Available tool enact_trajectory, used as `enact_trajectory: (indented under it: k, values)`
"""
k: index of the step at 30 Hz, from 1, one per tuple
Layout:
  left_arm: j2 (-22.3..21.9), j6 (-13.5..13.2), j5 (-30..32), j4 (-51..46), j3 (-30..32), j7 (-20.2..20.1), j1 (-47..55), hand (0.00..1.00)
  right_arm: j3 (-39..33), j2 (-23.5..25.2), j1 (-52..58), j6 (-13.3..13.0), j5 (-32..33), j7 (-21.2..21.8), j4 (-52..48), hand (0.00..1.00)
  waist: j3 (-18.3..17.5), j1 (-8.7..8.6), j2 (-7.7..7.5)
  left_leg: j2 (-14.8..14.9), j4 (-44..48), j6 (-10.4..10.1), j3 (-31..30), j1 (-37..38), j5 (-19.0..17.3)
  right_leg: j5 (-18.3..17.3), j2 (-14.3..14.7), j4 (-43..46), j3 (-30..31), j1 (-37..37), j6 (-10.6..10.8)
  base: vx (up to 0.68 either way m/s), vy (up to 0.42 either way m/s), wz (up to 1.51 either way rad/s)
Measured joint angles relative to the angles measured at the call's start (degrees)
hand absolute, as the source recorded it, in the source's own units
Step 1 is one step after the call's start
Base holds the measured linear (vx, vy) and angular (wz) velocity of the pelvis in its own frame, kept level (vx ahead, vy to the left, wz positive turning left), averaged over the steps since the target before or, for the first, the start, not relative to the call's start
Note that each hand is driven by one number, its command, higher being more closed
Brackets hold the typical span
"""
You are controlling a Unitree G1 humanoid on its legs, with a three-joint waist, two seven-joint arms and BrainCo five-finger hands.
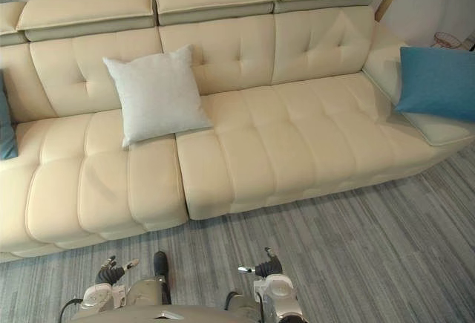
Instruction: Pick up cushions and gather them together orderly.
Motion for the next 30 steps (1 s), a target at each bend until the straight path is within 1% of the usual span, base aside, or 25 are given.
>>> enact_trajectory:
  k: [1, 2, 3, 5, 6, 7, 8, 9, 10, 12, 13, 16, 18, 21, 22, 23, 24, 25, 26, 27, 28, 29, 30]
  values:
    - [-0.4, 0.0, 0.0, 0.0, 0.4, 0.0, 0.4, 0.00, -0.2, -0.1, 0.4, 0.0, 0.2, 0.0, -0.2, 0.00, -0.2, -0.11, 0.35, 0.0, 4.1, -0.1, -0.6, 0.2, -3.5, 0.1, -0.1, 0.4, 0.7, -0.3, 0.2, -0.12, 0.133, -0.42]
    - [-1.1, 0.1, 0.0, 0.1, 0.6, 0.1, 0.9, 0.00, -0.4, -0.2, 1.0, 0.1, 0.3, 0.0, -1.1, 0.00, -0.4, -0.35, 1.18, 0.1, 8.4, -1.5, -2.0, 1.4, -8.4, 0.5, 0.1, 0.6, 2.0, -0.6, 0.9, -0.09, 0.190, -0.55]
    - [-2.3, 0.1, 0.0, 0.1, 1.4, 0.2, 1.2, 0.00, -0.6, 0.1, 1.5, 0.1, 0.3, 0.0, -1.4, 0.00, -0.4, -0.46, 1.97, 0.2, 9.7, -2.8, -3.9, 3.4, -13.0, 1.1, 0.6, 0.8, 3.6, -1.1, 1.7, -0.15, 0.290, -0.59]
    - [-3.1, 0.1, -0.1, -0.1, 2.6, 0.2, 1.4, 0.00, -2.1, 1.1, 1.6, 0.3, 0.4, 0.1, -1.1, 0.00, -1.0, -0.32, 2.59, -0.3, 7.4, -2.0, -4.2, 4.1, -15.6, 1.7, 1.5, 0.9, 5.7, -2.5, 2.8, -0.14, 0.249, -0.52]
    - [-2.0, 0.2, -0.1, 0.1, 2.8, 0.4, 1.9, 0.00, -2.5, 3.6, 2.3, 0.8, 0.7, 0.2, -0.8, 0.00, -1.9, -1.33, 0.43, -2.8, 1.8, -1.3, -3.3, 5.4, -15.6, 3.1, -0.1, -0.9, 6.9, -3.5, 2.4, -0.12, 0.169, -0.33]
    - [-1.5, 0.2, -0.1, 0.2, 2.7, 0.4, 2.1, 0.00, -2.6, 4.2, 2.7, 0.9, 0.8, 0.2, -0.8, 0.00, -2.4, -1.58, -0.38, -3.3, 0.1, -1.2, -2.7, 5.7, -14.9, 3.9, -0.6, -1.6, 7.0, -3.7, 2.2, -0.09, 0.134, -0.24]
    - [-1.0, 0.2, -0.1, 0.2, 2.7, 0.4, 2.4, 0.00, -2.6, 4.8, 3.4, 1.1, 0.8, 0.3, -0.5, 0.00, -3.1, -1.66, -1.41, -4.3, -2.8, -0.8, -1.8, 6.5, -13.3, 5.6, -1.2, -3.1, 7.0, -3.6, 1.9, -0.07, 0.079, -0.26]
    - [-0.9, 0.2, -0.1, 0.4, 2.6, 0.4, 2.6, 0.00, -2.8, 4.8, 3.7, 1.1, 0.9, 0.2, 0.1, 0.00, -3.3, -1.69, -1.68, -5.0, -4.6, -0.4, -1.3, 7.3, -12.3, 7.1, -1.5, -5.0, 7.1, -3.4, 1.4, -0.07, 0.069, -0.32]
    - [-0.8, 0.2, -0.1, 0.8, 2.6, 0.4, 2.5, 0.00, -3.4, 4.7, 3.5, 1.1, 0.9, 0.2, 1.2, 0.00, -3.4, -1.84, -1.73, -5.5, -5.9, -0.5, -0.9, 7.7, -11.8, 7.8, -1.9, -6.1, 7.2, -3.3, 1.0, -0.08, 0.078, -0.25]
    - [-0.4, 0.2, -0.1, 2.5, 2.5, 0.4, 2.0, 0.00, -4.8, 4.6, 3.5, 1.1, 2.0, 0.2, 1.6, 0.00, -3.4, -2.73, -1.56, -6.4, -8.5, -0.2, -0.4, 8.5, -10.6, 8.8, -2.3, -7.8, 7.6, -3.0, 1.0, -0.04, 0.026, -0.11]
    - [-0.4, 0.2, 0.0, 2.7, 2.6, 0.4, 2.0, 0.00, -5.1, 4.5, 3.5, 1.1, 2.4, 0.1, 1.8, 0.00, -3.5, -2.95, -1.83, -6.6, -9.8, -0.4, 0.0, 9.4, -10.0, 9.0, -2.3, -8.2, 7.9, -2.7, 0.9, -0.02, -0.014, -0.21]
    - [-0.6, 0.2, 0.1, 3.3, 2.7, 0.3, 1.9, 0.00, -5.3, 4.0, 3.4, 1.0, 2.5, 0.1, 2.7, 0.00, -3.8, -2.74, -1.45, -6.3, -11.7, -1.1, 1.7, 11.4, -9.3, 9.3, -1.6, -9.0, 9.4, -2.7, 0.8, 0.00, -0.041, -0.39]
    - [-1.1, 0.2, 0.3, 3.8, 2.9, 0.3, 1.9, 0.00, -5.5, 3.9, 3.4, 1.0, 2.6, 0.1, 3.0, 0.00, -4.0, -2.79, -1.16, -5.2, -11.9, -1.4, 3.9, 12.4, -9.3, 9.8, -0.3, -9.7, 11.3, -2.9, 0.8, 0.04, -0.047, -0.51]
    - [-1.3, 0.2, 1.2, 3.7, 3.7, -0.1, 1.6, 0.00, -5.4, 3.9, 3.3, 1.0, 2.7, 0.1, 2.9, 0.00, -4.0, -2.36, -1.08, -3.5, -11.0, -2.2, 7.7, 13.1, -10.4, 10.9, 1.7, -9.8, 14.6, -4.1, 0.5, 0.05, -0.038, -0.77]
    - [-1.4, 0.2, 1.3, 3.8, 4.1, -0.2, 1.5, 0.00, -5.3, 3.8, 3.2, 1.0, 2.9, 0.1, 2.6, 0.00, -3.9, -2.37, -0.94, -2.1, -9.9, -2.5, 10.5, 13.3, -11.4, 11.6, 3.1, -10.4, 16.7, -4.8, -0.4, 0.04, -0.021, -0.88]
    - [-1.6, 0.2, 1.3, 3.7, 4.4, -0.2, 1.4, 0.00, -5.3, 3.8, 3.1, 1.0, 2.9, 0.1, 2.6, 0.00, -3.7, -2.38, -0.75, -1.5, -9.5, -2.6, 11.7, 13.4, -11.8, 11.9, 3.5, -10.7, 16.5, -5.1, -1.1, 0.03, -0.044, -1.41]
    - [-2.2, 0.2, 1.3, 3.5, 5.1, -0.2, 0.9, 0.00, -5.3, 3.7, 2.4, 1.1, 2.9, 0.1, 2.4, 0.00, -3.5, -1.98, -0.31, 0.7, -9.2, -2.3, 16.4, 14.0, -11.8, 11.3, 3.2, -10.9, 10.0, -6.4, -6.3, 0.02, -0.026, -1.22]
    - [-2.2, 0.2, 1.3, 3.6, 5.3, -0.1, 0.8, 0.00, -5.3, 3.8, 2.4, 1.1, 2.9, 0.1, 2.4, 0.00, -3.3, -1.94, -0.02, 1.5, -9.2, -2.3, 18.1, 14.5, -11.7, 10.9, 2.6, -10.3, 6.0, -6.8, -8.0, 0.07, -0.032, -1.63]
    - [-2.0, 0.3, 1.3, 3.6, 5.4, -0.1, 0.8, 0.00, -5.2, 4.0, 1.5, 1.1, 2.9, 0.1, 2.3, 0.00, -3.0, -1.52, 0.27, 2.7, -8.9, -2.0, 20.6, 15.4, -11.4, 10.8, 1.5, -9.1, -0.2, -7.7, -8.4, 0.09, -0.013, -1.40]
    - [-1.7, 0.5, 1.3, 3.7, 5.4, -0.1, 0.9, 0.00, -5.0, 4.1, 1.6, 1.1, 2.9, 0.1, 2.3, 0.00, -3.1, -1.74, -0.11, 3.2, -8.2, -2.0, 22.5, 16.5, -11.4, 11.6, 0.0, -8.3, -6.1, -8.2, -8.6, 0.17, -0.047, -1.58]
    - [-1.7, 0.6, 1.3, 3.8, 5.4, -0.2, 0.6, 0.00, -5.1, 3.9, 2.5, 1.0, 2.9, 0.1, 2.2, 0.00, -3.1, -2.27, 0.02, 4.0, -7.4, -2.0, 23.6, 17.5, -11.4, 12.5, -1.2, -7.0, -12.6, -8.3, -8.8, 0.15, -0.071, -1.17]
    - [-1.7, 0.6, 1.3, 3.8, 5.3, -0.3, 0.4, 0.00, -5.0, 3.6, 2.1, 1.0, 2.9, 0.0, 2.2, 0.00, -3.1, -2.56, 0.36, 4.6, -7.3, -2.3, 24.3, 17.9, -11.2, 12.3, -1.1, -6.6, -14.5, -8.4, -8.5, 0.20, -0.128, -0.89]
    - [-1.8, 0.6, 1.3, 3.8, 5.0, -0.6, -0.1, 0.00, -5.3, 3.2, 1.7, 1.0, 3.0, 0.0, 2.2, 0.00, -3.0, -3.08, 1.05, 5.4, -7.9, -2.8, 25.2, 18.5, -10.9, 11.5, -0.8, -5.8, -17.4, -8.7, -7.8, 0.18, -0.159, -0.65]
